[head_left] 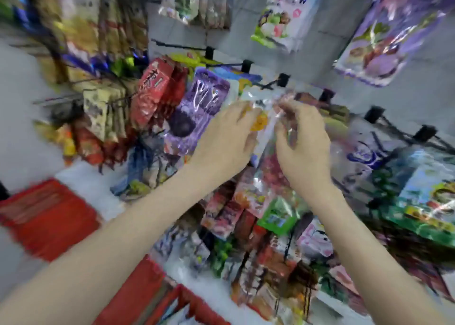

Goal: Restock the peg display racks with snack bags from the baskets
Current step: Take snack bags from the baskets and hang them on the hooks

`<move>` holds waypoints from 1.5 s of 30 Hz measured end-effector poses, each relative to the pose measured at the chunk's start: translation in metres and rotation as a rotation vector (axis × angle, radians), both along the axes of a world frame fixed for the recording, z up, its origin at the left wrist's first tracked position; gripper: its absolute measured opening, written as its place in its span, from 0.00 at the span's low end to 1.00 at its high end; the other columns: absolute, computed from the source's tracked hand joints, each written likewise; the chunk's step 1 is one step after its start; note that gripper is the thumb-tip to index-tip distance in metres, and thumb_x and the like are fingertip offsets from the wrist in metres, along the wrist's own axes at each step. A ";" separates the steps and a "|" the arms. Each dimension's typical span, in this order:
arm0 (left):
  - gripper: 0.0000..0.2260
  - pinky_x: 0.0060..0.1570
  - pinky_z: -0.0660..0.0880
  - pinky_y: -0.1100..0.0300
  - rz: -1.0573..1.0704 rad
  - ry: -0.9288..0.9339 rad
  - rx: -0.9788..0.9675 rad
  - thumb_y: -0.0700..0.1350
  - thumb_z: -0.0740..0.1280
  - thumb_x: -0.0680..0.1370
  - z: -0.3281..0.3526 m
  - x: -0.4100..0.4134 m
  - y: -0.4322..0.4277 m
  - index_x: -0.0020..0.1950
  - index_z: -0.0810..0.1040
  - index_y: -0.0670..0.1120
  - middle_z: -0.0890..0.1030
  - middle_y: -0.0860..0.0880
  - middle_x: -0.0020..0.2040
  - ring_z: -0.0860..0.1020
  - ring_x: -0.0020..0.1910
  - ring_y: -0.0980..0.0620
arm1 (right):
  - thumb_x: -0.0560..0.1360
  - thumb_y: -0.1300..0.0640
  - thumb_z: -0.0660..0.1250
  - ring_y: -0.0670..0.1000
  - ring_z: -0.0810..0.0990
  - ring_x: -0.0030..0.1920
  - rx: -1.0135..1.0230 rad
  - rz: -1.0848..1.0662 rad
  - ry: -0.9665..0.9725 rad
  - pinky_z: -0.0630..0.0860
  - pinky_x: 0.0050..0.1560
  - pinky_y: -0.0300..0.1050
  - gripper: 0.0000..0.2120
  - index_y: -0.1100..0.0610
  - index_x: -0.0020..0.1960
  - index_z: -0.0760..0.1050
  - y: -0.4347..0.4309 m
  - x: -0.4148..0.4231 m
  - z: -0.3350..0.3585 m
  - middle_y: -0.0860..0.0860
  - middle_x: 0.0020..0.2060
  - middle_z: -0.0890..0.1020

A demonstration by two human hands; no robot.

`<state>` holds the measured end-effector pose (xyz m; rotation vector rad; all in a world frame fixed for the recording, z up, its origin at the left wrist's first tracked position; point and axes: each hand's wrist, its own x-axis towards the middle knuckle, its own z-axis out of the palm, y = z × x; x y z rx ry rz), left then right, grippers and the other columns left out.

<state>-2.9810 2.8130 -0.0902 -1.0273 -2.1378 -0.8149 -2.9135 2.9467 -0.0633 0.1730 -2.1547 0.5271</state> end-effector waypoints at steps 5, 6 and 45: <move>0.15 0.55 0.74 0.49 0.226 -0.260 -0.045 0.41 0.59 0.76 -0.123 0.051 -0.092 0.59 0.77 0.36 0.79 0.38 0.57 0.78 0.55 0.39 | 0.77 0.61 0.60 0.52 0.72 0.52 0.020 0.283 -0.333 0.66 0.54 0.39 0.11 0.64 0.56 0.75 -0.054 0.024 -0.130 0.58 0.48 0.79; 0.15 0.53 0.74 0.49 0.263 -0.297 -0.058 0.41 0.59 0.76 -0.150 0.062 -0.103 0.57 0.77 0.36 0.79 0.38 0.55 0.78 0.53 0.38 | 0.77 0.59 0.59 0.53 0.72 0.51 0.023 0.319 -0.425 0.66 0.54 0.40 0.12 0.64 0.55 0.75 -0.059 0.032 -0.163 0.58 0.48 0.79; 0.20 0.60 0.71 0.49 0.193 -1.312 -0.285 0.44 0.67 0.78 -0.665 0.194 -0.176 0.68 0.72 0.40 0.76 0.39 0.63 0.74 0.61 0.39 | 0.72 0.70 0.65 0.61 0.81 0.44 0.236 0.480 -1.317 0.78 0.45 0.54 0.08 0.64 0.50 0.78 -0.106 0.091 -0.680 0.59 0.42 0.83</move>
